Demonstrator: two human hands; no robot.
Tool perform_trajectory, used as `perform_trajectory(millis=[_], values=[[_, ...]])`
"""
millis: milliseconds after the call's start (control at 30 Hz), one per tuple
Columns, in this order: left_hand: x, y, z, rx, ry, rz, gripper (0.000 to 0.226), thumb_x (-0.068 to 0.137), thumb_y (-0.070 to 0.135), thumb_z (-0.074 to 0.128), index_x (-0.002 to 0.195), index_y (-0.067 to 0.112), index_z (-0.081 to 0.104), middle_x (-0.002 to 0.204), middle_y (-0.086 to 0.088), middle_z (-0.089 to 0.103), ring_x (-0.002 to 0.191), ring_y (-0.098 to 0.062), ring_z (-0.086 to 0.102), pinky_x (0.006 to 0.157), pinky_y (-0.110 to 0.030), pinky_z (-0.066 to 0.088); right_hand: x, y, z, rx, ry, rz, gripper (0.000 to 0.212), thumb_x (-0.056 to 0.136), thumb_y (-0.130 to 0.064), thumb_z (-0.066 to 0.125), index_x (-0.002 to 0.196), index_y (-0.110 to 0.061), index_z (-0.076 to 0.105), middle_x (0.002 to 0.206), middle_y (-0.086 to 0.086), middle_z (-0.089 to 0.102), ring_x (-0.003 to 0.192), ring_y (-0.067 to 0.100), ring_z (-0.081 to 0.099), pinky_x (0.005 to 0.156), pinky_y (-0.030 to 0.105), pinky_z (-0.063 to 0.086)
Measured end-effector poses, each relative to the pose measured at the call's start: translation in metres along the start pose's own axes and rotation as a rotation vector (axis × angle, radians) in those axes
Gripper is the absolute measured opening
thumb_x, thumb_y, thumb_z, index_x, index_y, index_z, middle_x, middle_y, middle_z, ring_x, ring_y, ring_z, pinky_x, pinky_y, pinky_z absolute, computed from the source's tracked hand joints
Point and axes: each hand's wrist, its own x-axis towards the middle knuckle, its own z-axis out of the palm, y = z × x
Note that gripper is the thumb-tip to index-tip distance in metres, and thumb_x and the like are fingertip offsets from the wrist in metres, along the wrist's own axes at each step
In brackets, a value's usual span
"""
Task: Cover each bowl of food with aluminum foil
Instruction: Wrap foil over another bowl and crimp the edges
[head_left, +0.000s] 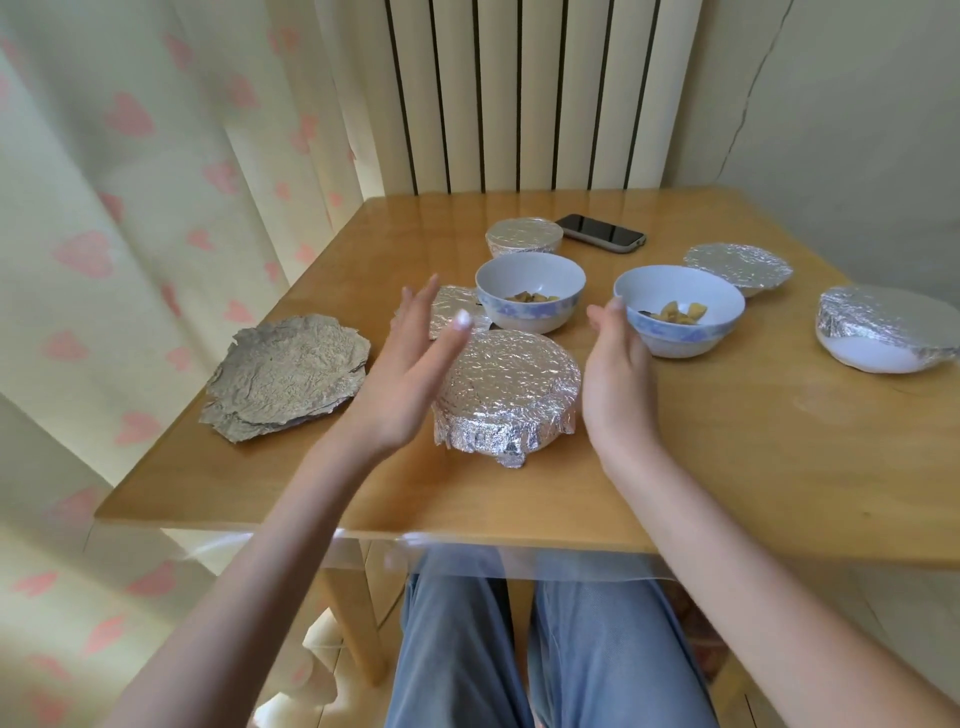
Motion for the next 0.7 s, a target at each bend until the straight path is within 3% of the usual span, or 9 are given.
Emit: perform_trajectory(millis=[67,133,200,267,400,533,600,700], values=[[0.008,-0.001,-0.005,0.026,-0.266,0.023,0.106,0.067,0.082,0.050,0.153,0.042,0.004,0.162,0.014,-0.003,0.149,-0.006,-0.006,0.122,-0.046,0.005,-0.014,-0.002,0.006,0.023,-0.022,0.016,0.046,0.103,-0.041,0.025,0.128,-0.017,0.055,0.122,-0.003,0.058,0.122,0.015,0.045,0.083,0.018,0.026],[0.012,-0.001,-0.003,0.173,-0.410,0.054,0.121,0.056,0.078,0.065,0.152,0.045,-0.001,0.162,0.015,0.000,0.149,-0.004,-0.002,0.122,-0.044,0.009,-0.020,0.004,0.018,0.015,-0.023,0.019,0.045,0.103,-0.038,0.027,0.130,-0.014,0.053,0.128,0.003,0.058,0.123,0.020,0.046,0.082,0.019,0.026],[0.014,-0.001,0.000,0.284,-0.418,0.061,0.129,0.047,0.077,0.068,0.152,0.045,-0.001,0.161,0.013,0.009,0.148,-0.004,0.006,0.120,-0.033,0.013,-0.021,0.008,0.025,0.021,0.026,-0.003,0.041,0.103,-0.033,0.030,0.120,-0.009,0.059,0.105,0.001,0.064,0.104,0.019,0.052,0.077,0.020,0.028],[0.014,-0.001,0.001,0.337,-0.417,0.066,0.130,0.044,0.076,0.066,0.152,0.045,0.000,0.160,0.011,0.013,0.146,-0.005,0.011,0.111,-0.023,0.015,-0.020,0.010,0.030,0.083,0.079,0.027,0.037,0.102,-0.029,0.032,0.110,-0.010,0.064,0.086,-0.010,0.059,0.090,0.013,0.049,0.074,0.020,0.030],[0.014,-0.001,0.002,0.383,-0.407,0.064,0.132,0.042,0.074,0.067,0.153,0.044,0.001,0.158,0.008,0.015,0.143,-0.006,0.016,0.104,-0.019,0.015,-0.018,0.013,0.033,0.211,0.131,0.114,0.036,0.098,-0.025,0.033,0.108,-0.018,0.067,0.107,-0.007,0.064,0.104,0.011,0.054,0.087,0.025,0.039],[0.012,-0.002,0.004,0.397,-0.378,0.073,0.132,0.041,0.077,0.059,0.154,0.041,0.001,0.158,0.008,0.016,0.142,-0.007,0.018,0.102,-0.018,0.016,-0.020,0.018,0.041,0.350,0.125,0.229,0.046,0.078,-0.048,0.031,0.095,-0.031,0.070,0.111,-0.008,0.067,0.110,0.016,0.058,0.099,0.038,0.044],[0.010,-0.001,0.006,0.402,-0.350,0.081,0.132,0.041,0.078,0.057,0.155,0.037,0.003,0.158,0.007,0.018,0.142,-0.007,0.019,0.101,-0.016,0.015,-0.020,0.018,0.041,0.403,0.141,0.266,0.047,0.077,-0.049,0.029,0.091,-0.034,0.071,0.107,-0.016,0.065,0.113,0.016,0.056,0.103,0.044,0.042],[0.002,0.001,0.011,0.372,-0.281,0.075,0.135,0.040,0.079,0.057,0.156,0.032,0.006,0.158,0.004,0.020,0.142,-0.010,0.020,0.103,-0.018,0.016,-0.020,0.014,0.036,0.468,0.074,0.271,0.043,0.088,-0.042,0.032,0.095,-0.028,0.072,0.100,-0.033,0.058,0.116,0.013,0.053,0.106,0.043,0.040]])
